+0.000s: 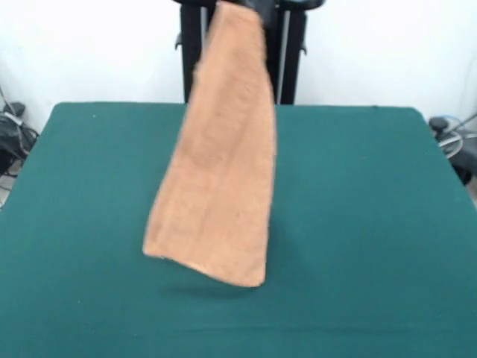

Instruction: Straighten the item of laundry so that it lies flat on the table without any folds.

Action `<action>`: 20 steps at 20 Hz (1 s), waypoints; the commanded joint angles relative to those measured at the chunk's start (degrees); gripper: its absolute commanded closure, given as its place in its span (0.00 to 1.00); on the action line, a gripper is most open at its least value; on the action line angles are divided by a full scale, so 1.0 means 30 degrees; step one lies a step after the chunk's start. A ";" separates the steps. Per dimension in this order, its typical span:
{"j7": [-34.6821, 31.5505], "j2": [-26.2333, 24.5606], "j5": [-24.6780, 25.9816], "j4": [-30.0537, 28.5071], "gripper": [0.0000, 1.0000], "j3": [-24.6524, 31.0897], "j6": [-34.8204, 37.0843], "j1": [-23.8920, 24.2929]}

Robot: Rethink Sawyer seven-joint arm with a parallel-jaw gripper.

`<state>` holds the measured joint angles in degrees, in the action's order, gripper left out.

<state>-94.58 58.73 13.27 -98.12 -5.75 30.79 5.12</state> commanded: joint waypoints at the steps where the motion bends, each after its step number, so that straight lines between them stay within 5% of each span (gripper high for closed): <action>1: -0.9675 -0.4180 -0.0869 -0.2603 1.00 -0.2337 -0.4677 -0.2764; 5: -1.0226 -0.5260 -0.2590 -0.3151 1.00 -0.2353 -0.6051 -0.3319; 6: -1.0018 -0.5459 -0.2876 -0.3133 0.00 -0.2494 -0.6083 -0.3540; 20: -0.9894 -0.4963 -0.3557 -0.3604 0.00 -0.2758 -0.5970 -0.3683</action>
<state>-111.97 43.89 5.37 -104.01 -12.36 10.98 -6.08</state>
